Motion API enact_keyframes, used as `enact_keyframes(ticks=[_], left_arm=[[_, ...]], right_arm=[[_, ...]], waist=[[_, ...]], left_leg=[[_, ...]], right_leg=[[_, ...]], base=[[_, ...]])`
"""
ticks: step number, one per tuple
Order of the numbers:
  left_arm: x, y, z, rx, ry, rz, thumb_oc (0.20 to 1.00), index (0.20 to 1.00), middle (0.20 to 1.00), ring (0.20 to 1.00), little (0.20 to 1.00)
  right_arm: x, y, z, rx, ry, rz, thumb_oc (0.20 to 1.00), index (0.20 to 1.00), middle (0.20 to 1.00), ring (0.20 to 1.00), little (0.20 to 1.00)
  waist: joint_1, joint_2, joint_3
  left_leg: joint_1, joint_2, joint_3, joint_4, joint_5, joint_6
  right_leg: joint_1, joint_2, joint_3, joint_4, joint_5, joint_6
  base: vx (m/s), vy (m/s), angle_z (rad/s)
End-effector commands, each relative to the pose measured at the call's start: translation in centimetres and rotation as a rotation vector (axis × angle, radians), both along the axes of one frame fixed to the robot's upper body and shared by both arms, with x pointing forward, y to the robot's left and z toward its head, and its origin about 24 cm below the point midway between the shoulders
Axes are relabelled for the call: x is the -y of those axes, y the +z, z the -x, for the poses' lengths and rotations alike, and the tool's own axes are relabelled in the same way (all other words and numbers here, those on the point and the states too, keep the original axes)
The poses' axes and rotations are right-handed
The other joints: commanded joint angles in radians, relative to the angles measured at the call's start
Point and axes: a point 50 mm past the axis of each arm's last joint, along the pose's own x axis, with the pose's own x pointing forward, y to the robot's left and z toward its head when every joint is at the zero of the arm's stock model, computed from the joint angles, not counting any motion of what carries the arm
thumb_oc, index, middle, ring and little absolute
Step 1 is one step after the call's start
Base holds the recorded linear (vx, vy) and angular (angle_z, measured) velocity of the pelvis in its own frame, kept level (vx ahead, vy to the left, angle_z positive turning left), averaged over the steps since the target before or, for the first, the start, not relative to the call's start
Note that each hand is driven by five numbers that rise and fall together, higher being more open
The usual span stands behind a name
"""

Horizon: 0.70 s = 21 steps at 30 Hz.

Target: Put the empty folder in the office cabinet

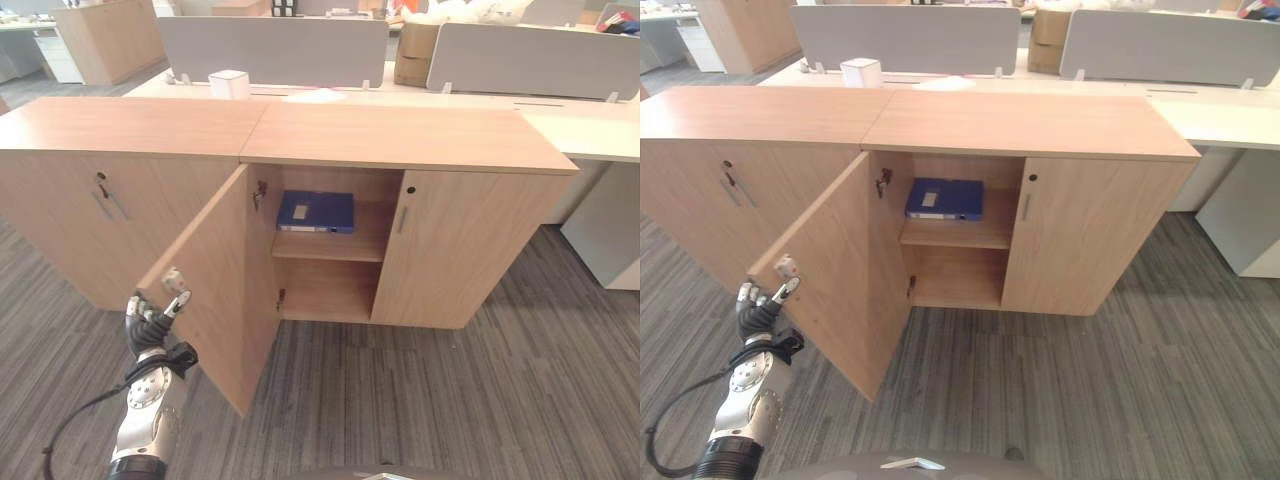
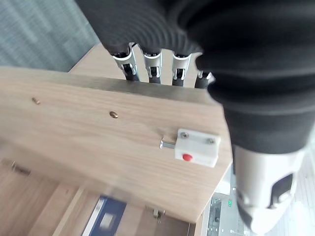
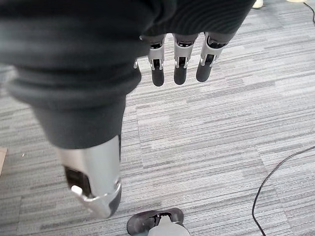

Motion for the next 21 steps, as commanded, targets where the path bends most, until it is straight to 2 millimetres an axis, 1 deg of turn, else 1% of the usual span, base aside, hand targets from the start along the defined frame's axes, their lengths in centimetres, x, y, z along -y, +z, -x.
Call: enact_keyframes(ticks=[1, 4, 6, 7, 10, 12, 15, 16, 19, 20, 21], left_arm=[[9.5, 3.7, -1.4, 0.229, -0.541, 0.342, 1.000, 1.000, 1.000, 1.000, 1.000], [13.2, 4.4, -1.0, 0.230, -0.703, 0.437, 1.000, 1.000, 1.000, 1.000, 1.000], [14.9, 4.8, -0.8, 0.234, -0.777, 0.464, 1.000, 1.000, 1.000, 1.000, 1.000], [15.5, 4.9, -0.7, 0.238, -0.800, 0.460, 1.000, 1.000, 1.000, 1.000, 1.000], [16.1, 5.2, -0.7, 0.257, -0.817, 0.426, 1.000, 1.000, 1.000, 1.000, 1.000], [16.0, 5.2, -0.7, 0.264, -0.812, 0.408, 1.000, 1.000, 1.000, 1.000, 1.000], [14.6, 4.7, -0.7, 0.259, -0.760, 0.287, 1.000, 1.000, 1.000, 1.000, 1.000], [13.9, 4.2, -0.5, 0.238, -0.737, 0.251, 1.000, 1.000, 1.000, 1.000, 1.000], [13.9, 4.2, -0.5, 0.238, -0.737, 0.250, 1.000, 1.000, 1.000, 1.000, 1.000], [11.8, 1.9, 0.5, 0.130, -0.655, 0.178, 1.000, 1.000, 1.000, 1.000, 1.000], [11.0, 1.0, 1.0, 0.083, -0.634, 0.160, 1.000, 1.000, 1.000, 1.000, 1.000]], right_arm=[[0.6, 0.2, -2.5, -0.007, 0.111, 0.013, 1.000, 1.000, 1.000, 1.000, 1.000], [0.1, 0.1, -3.4, 0.017, 0.130, 0.009, 1.000, 1.000, 1.000, 1.000, 1.000], [-0.3, 0.0, -4.0, 0.033, 0.138, 0.007, 1.000, 1.000, 1.000, 1.000, 1.000], [-0.4, -0.1, -4.3, 0.043, 0.137, 0.010, 1.000, 1.000, 1.000, 1.000, 1.000], [-0.7, -0.1, -4.5, 0.054, 0.131, 0.012, 1.000, 1.000, 1.000, 1.000, 1.000], [-0.8, -0.2, -4.6, 0.055, 0.127, 0.014, 1.000, 1.000, 1.000, 1.000, 1.000], [-1.0, -0.2, -4.5, 0.058, 0.106, 0.017, 1.000, 1.000, 1.000, 1.000, 1.000], [-1.0, -0.2, -4.5, 0.059, 0.105, 0.017, 1.000, 1.000, 1.000, 1.000, 1.000], [-1.0, -0.2, -4.5, 0.058, 0.106, 0.017, 1.000, 1.000, 1.000, 1.000, 1.000], [-1.0, -0.2, -4.4, 0.058, 0.090, 0.019, 1.000, 1.000, 1.000, 1.000, 1.000], [-1.0, -0.2, -4.5, 0.064, 0.086, 0.020, 1.000, 1.000, 1.000, 1.000, 1.000]], waist=[[-0.054, -0.017, 0.019], [-0.060, -0.019, 0.022], [-0.065, -0.023, 0.024], [-0.066, -0.025, 0.024], [-0.067, -0.031, 0.025], [-0.066, -0.033, 0.025], [-0.057, -0.039, 0.023], [-0.054, -0.039, 0.022], [-0.054, -0.039, 0.022], [-0.044, -0.037, 0.021], [-0.040, -0.035, 0.021]], left_leg=[[-0.047, 0.012, -0.058, 0.000, -0.092, 0.002], [-0.046, 0.011, -0.059, 0.000, -0.096, 0.007], [-0.046, 0.011, -0.059, 0.000, -0.098, 0.009], [-0.046, 0.011, -0.058, 0.000, -0.099, 0.010], [-0.047, 0.012, -0.056, 0.000, -0.100, 0.010], [-0.047, 0.012, -0.054, 0.000, -0.100, 0.010], [-0.044, 0.013, -0.053, 0.000, -0.100, 0.009], [-0.043, 0.014, -0.053, 0.000, -0.100, 0.009], [-0.043, 0.014, -0.053, 0.000, -0.101, 0.009], [-0.043, 0.015, -0.053, 0.000, -0.100, 0.008], [-0.044, 0.016, -0.054, 0.000, -0.099, 0.007]], right_leg=[[-0.005, -0.075, -0.002, 0.022, -0.048, 0.063], [-0.009, -0.074, 0.001, 0.025, -0.054, 0.064], [-0.011, -0.072, 0.006, 0.028, -0.058, 0.063], [-0.014, -0.072, 0.009, 0.030, -0.060, 0.064], [-0.019, -0.071, 0.016, 0.036, -0.066, 0.062], [-0.019, -0.071, 0.017, 0.038, -0.068, 0.062], [-0.018, -0.069, 0.019, 0.041, -0.072, 0.060], [-0.017, -0.068, 0.019, 0.040, -0.071, 0.059], [-0.017, -0.068, 0.019, 0.040, -0.071, 0.059], [-0.014, -0.065, 0.014, 0.037, -0.069, 0.057], [-0.014, -0.064, 0.012, 0.035, -0.068, 0.057]], base=[[0.00, 0.003, 0.07], [0.00, -0.002, 0.04], [-0.01, -0.016, -0.05], [-0.01, -0.019, -0.03], [-0.01, -0.015, -0.11], [-0.01, -0.019, -0.17], [0.00, -0.025, -0.08], [0.00, 0.000, 0.00], [0.00, 0.000, 0.00], [-0.01, -0.022, 0.04], [-0.01, -0.034, -0.05]])
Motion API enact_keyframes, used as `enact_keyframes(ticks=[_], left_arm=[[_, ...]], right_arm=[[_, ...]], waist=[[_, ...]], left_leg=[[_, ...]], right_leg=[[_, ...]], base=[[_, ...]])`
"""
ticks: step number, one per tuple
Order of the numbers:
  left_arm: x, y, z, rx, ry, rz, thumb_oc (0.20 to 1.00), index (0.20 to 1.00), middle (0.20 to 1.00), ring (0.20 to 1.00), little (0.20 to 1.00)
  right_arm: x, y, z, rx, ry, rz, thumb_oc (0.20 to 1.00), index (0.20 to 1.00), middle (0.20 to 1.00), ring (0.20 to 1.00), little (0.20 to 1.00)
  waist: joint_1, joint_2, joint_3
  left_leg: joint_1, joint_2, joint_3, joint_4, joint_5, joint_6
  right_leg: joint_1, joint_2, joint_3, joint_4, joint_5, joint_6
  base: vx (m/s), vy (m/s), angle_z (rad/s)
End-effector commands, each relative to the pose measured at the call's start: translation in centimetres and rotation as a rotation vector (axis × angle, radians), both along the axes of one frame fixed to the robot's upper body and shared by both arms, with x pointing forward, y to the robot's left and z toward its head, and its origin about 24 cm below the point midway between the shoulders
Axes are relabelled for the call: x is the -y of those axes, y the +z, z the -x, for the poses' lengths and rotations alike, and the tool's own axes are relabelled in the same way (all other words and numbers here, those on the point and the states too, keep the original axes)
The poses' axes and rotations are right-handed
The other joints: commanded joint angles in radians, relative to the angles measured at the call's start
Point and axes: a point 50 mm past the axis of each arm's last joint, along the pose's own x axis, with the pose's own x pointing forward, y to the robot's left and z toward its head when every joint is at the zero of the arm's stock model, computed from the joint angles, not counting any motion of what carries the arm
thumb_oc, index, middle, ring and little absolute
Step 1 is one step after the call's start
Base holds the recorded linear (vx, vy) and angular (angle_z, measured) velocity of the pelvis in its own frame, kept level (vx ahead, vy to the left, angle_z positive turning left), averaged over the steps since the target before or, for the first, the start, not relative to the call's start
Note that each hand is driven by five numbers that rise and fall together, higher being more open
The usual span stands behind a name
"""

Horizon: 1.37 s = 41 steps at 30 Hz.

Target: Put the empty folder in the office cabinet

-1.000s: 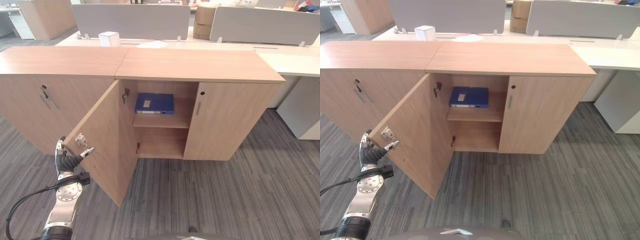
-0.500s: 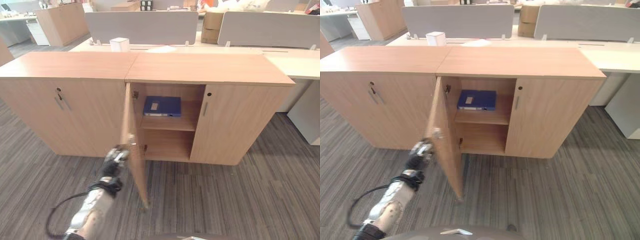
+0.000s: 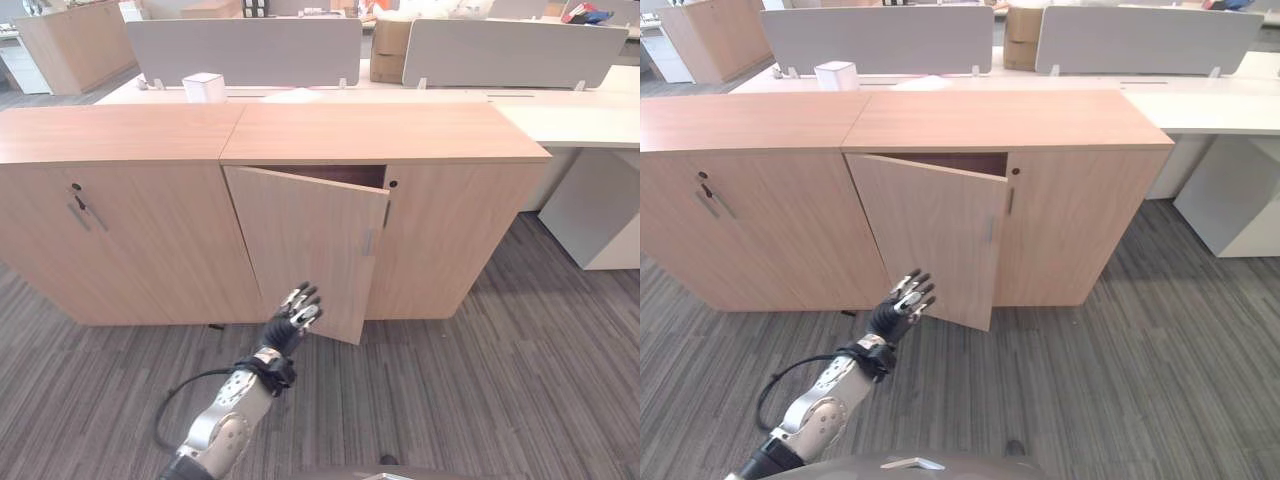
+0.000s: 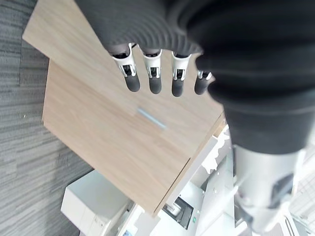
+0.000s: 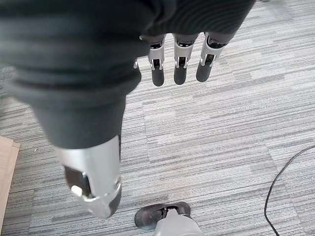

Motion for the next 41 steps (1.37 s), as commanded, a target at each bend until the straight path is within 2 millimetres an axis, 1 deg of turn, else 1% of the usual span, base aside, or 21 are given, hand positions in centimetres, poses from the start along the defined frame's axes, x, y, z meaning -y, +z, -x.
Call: enact_keyframes(ticks=[1, 2, 3, 4, 5, 6, 7, 9, 10, 11, 12, 13, 14, 16, 18, 21, 24, 29, 41], left_arm=[[-3.7, -2.7, 1.0, -0.047, 0.114, -0.226, 1.000, 1.000, 1.000, 1.000, 1.000], [-3.7, -2.7, 1.0, -0.047, 0.114, -0.226, 1.000, 1.000, 1.000, 1.000, 1.000], [-4.8, -4.5, 1.8, -0.113, 0.132, -0.316, 1.000, 1.000, 1.000, 1.000, 1.000], [-6.7, -7.7, 3.7, -0.263, 0.168, -0.469, 1.000, 1.000, 1.000, 1.000, 1.000], [-7.5, -9.3, 4.8, -0.347, 0.182, -0.539, 1.000, 1.000, 1.000, 1.000, 1.000], [-8.0, -10.5, 5.7, -0.410, 0.185, -0.585, 1.000, 1.000, 1.000, 1.000, 1.000], [-8.0, -10.5, 5.7, -0.410, 0.185, -0.585, 1.000, 1.000, 1.000, 1.000, 1.000], [-9.3, -13.4, 8.4, -0.587, 0.165, -0.728, 1.000, 1.000, 1.000, 1.000, 1.000], [-10.2, -16.1, 12.1, -0.803, 0.100, -0.870, 1.000, 1.000, 1.000, 1.000, 1.000], [-10.1, -16.1, 12.0, -0.801, 0.101, -0.869, 1.000, 1.000, 1.000, 1.000, 1.000], [-10.5, -17.3, 14.9, -0.979, 0.103, -0.897, 1.000, 1.000, 1.000, 1.000, 1.000], [-10.8, -17.7, 16.7, -1.083, 0.139, -0.884, 1.000, 1.000, 1.000, 1.000, 1.000], [-10.8, -17.7, 16.7, -1.082, 0.139, -0.884, 1.000, 1.000, 1.000, 1.000, 1.000], [-11.0, -17.8, 18.6, -1.177, 0.152, -0.876, 1.000, 1.000, 1.000, 1.000, 1.000], [-11.1, -17.9, 19.9, -1.233, 0.148, -0.883, 1.000, 1.000, 1.000, 1.000, 1.000], [-11.1, -17.9, 21.1, -1.290, 0.168, -0.848, 1.000, 1.000, 1.000, 1.000, 1.000], [-11.0, -17.9, 21.3, -1.305, 0.203, -0.809, 1.000, 1.000, 1.000, 1.000, 1.000], [-10.8, -18.0, 21.3, -1.300, 0.194, -0.804, 1.000, 1.000, 1.000, 1.000, 1.000], [-11.2, -17.9, 20.7, -1.271, 0.177, -0.848, 1.000, 1.000, 1.000, 1.000, 1.000]], right_arm=[[-0.2, 0.0, -1.5, 0.017, -0.009, 0.015, 1.000, 1.000, 1.000, 1.000, 1.000], [-0.2, 0.0, -1.5, 0.017, -0.009, 0.015, 1.000, 1.000, 1.000, 1.000, 1.000], [-0.2, 0.0, -1.7, 0.023, -0.012, 0.016, 1.000, 1.000, 1.000, 1.000, 1.000], [-0.2, 0.1, -2.1, 0.034, -0.016, 0.018, 1.000, 1.000, 1.000, 1.000, 1.000], [-0.3, 0.1, -2.3, 0.041, -0.016, 0.020, 1.000, 1.000, 1.000, 1.000, 1.000], [-0.3, 0.1, -2.6, 0.047, -0.016, 0.021, 1.000, 1.000, 1.000, 1.000, 1.000], [-0.3, 0.1, -2.6, 0.047, -0.016, 0.021, 1.000, 1.000, 1.000, 1.000, 1.000], [-0.6, 0.1, -3.0, 0.058, -0.021, 0.012, 1.000, 1.000, 1.000, 1.000, 1.000], [-1.0, 0.0, -3.8, 0.074, -0.024, -0.004, 1.000, 1.000, 1.000, 1.000, 1.000], [-1.0, 0.0, -3.9, 0.075, -0.024, -0.003, 1.000, 1.000, 1.000, 1.000, 1.000], [-1.6, -0.1, -4.3, 0.075, -0.009, -0.022, 1.000, 1.000, 1.000, 1.000, 1.000], [-2.0, -0.1, -4.6, 0.074, 0.019, -0.029, 1.000, 1.000, 1.000, 1.000, 1.000], [-2.0, -0.1, -4.7, 0.075, 0.019, -0.029, 1.000, 1.000, 1.000, 1.000, 1.000], [-2.1, -0.1, -4.8, 0.080, 0.024, -0.035, 1.000, 1.000, 1.000, 1.000, 1.000], [-2.1, -0.1, -4.7, 0.077, 0.022, -0.039, 1.000, 1.000, 1.000, 1.000, 1.000], [-2.1, -0.2, -4.6, 0.069, 0.022, -0.046, 1.000, 1.000, 1.000, 1.000, 1.000], [-2.3, -0.2, -4.4, 0.064, 0.024, -0.057, 1.000, 1.000, 1.000, 1.000, 1.000], [-2.4, -0.3, -4.4, 0.066, 0.039, -0.060, 1.000, 1.000, 1.000, 1.000, 1.000], [-2.3, -0.2, -4.8, 0.078, 0.035, -0.052, 1.000, 1.000, 1.000, 1.000, 1.000]], waist=[[0.012, -0.007, 0.015], [0.012, -0.007, 0.015], [0.014, -0.004, 0.015], [0.020, 0.000, 0.015], [0.022, 0.001, 0.015], [0.023, 0.003, 0.015], [0.023, 0.003, 0.015], [0.025, 0.008, 0.012], [0.027, 0.012, 0.005], [0.027, 0.013, 0.007], [0.028, 0.016, 0.003], [0.033, 0.016, -0.001], [0.032, 0.016, 0.000], [0.039, 0.015, -0.004], [0.042, 0.014, -0.007], [0.048, 0.014, -0.011], [0.050, 0.015, -0.010], [0.051, 0.017, -0.010], [0.055, 0.015, -0.008]], left_leg=[[-0.037, 0.040, -0.078, 0.001, -0.100, -0.010], [-0.037, 0.040, -0.078, 0.001, -0.100, -0.010], [-0.038, 0.041, -0.079, 0.001, -0.098, -0.010], [-0.040, 0.040, -0.080, 0.001, -0.096, -0.010], [-0.041, 0.039, -0.082, 0.001, -0.095, -0.010], [-0.042, 0.040, -0.084, 0.001, -0.094, -0.010], [-0.042, 0.040, -0.084, 0.001, -0.094, -0.010], [-0.044, 0.040, -0.086, 0.001, -0.090, -0.010], [-0.045, 0.041, -0.089, 0.001, -0.084, -0.011], [-0.044, 0.042, -0.090, 0.001, -0.084, -0.011], [-0.044, 0.044, -0.092, 0.001, -0.081, -0.012], [-0.043, 0.045, -0.096, 0.001, -0.080, -0.014], [-0.042, 0.045, -0.096, 0.001, -0.080, -0.014], [-0.040, 0.046, -0.098, 0.001, -0.079, -0.016], [-0.037, 0.046, -0.097, 0.001, -0.080, -0.017], [-0.035, 0.049, -0.096, 0.001, -0.079, -0.019], [-0.037, 0.053, -0.099, 0.001, -0.076, -0.021], [-0.043, 0.054, -0.102, 0.001, -0.073, -0.023], [-0.048, 0.056, -0.106, 0.001, -0.072, -0.025]], right_leg=[[0.001, -0.042, -0.022, 0.031, -0.078, 0.040], [0.001, -0.042, -0.022, 0.031, -0.078, 0.040], [0.001, -0.042, -0.025, 0.031, -0.077, 0.039], [0.002, -0.041, -0.031, 0.031, -0.076, 0.037], [0.002, -0.041, -0.034, 0.032, -0.076, 0.035], [0.003, -0.041, -0.037, 0.032, -0.077, 0.034], [0.003, -0.041, -0.037, 0.032, -0.077, 0.034], [0.005, -0.040, -0.042, 0.033, -0.081, 0.031], [0.005, -0.039, -0.042, 0.036, -0.089, 0.027], [0.005, -0.038, -0.043, 0.036, -0.089, 0.027], [0.006, -0.037, -0.041, 0.038, -0.098, 0.023], [0.009, -0.034, -0.042, 0.038, -0.103, 0.019], [0.009, -0.034, -0.042, 0.038, -0.103, 0.019], [0.016, -0.033, -0.046, 0.036, -0.105, 0.017], [0.021, -0.032, -0.049, 0.032, -0.106, 0.015], [0.029, -0.032, -0.057, 0.029, -0.109, 0.011], [0.032, -0.029, -0.062, 0.026, -0.111, 0.009], [0.029, -0.027, -0.066, 0.026, -0.112, 0.007], [0.030, -0.027, -0.073, 0.029, -0.114, 0.007]], base=[[-0.01, -0.016, -0.06], [-0.01, -0.016, -0.07], [-0.02, -0.007, 0.04], [-0.02, -0.008, 0.04], [-0.02, -0.003, 0.04], [0.00, 0.000, 0.00], [0.00, 0.000, 0.00], [0.00, 0.004, 0.11], [0.00, 0.005, 0.19], [0.00, 0.005, 0.11], [0.00, -0.008, 0.07], [0.00, -0.008, 0.03], [0.01, -0.017, 0.08], [0.02, -0.015, 0.08], [0.01, -0.008, 0.02], [0.00, 0.000, 0.00], [0.00, -0.008, 0.01], [0.00, 0.000, 0.00], [0.00, -0.004, 0.01]])
